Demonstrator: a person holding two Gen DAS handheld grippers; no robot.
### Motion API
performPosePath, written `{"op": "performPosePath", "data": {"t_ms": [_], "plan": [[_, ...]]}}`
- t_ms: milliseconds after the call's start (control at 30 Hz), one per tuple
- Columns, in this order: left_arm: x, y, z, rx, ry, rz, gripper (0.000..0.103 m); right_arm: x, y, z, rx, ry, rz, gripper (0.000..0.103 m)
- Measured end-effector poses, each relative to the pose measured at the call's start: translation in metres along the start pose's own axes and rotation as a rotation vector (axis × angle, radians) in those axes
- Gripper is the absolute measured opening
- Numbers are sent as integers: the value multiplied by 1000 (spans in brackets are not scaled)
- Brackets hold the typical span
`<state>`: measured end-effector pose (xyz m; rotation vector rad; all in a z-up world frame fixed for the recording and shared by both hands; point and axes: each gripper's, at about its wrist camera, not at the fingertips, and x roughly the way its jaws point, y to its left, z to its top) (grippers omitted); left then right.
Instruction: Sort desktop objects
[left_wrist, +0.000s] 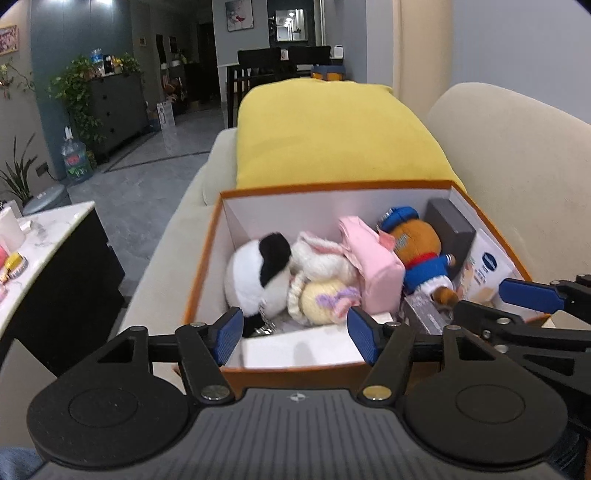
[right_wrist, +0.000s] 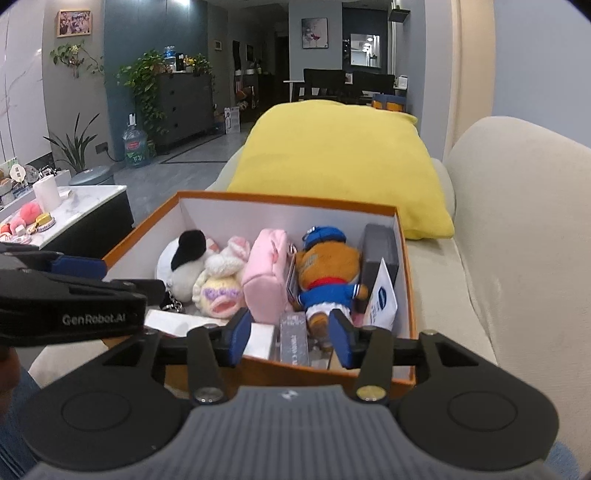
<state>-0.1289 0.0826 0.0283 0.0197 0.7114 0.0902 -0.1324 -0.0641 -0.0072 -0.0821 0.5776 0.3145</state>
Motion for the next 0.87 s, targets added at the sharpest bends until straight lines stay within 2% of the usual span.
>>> {"op": "performPosePath", "data": {"t_ms": [200, 767, 867], "plan": [[3, -4, -11, -18, 35, -3, 74, 6, -4, -8, 20, 19, 5, 51], [6, -5, -15, -43, 47, -33, 75, 12, -7, -9, 36, 34, 1, 58], [6, -5, -15, -43, 49, -30, 78, 12, -7, -9, 34, 33, -1, 59]]}}
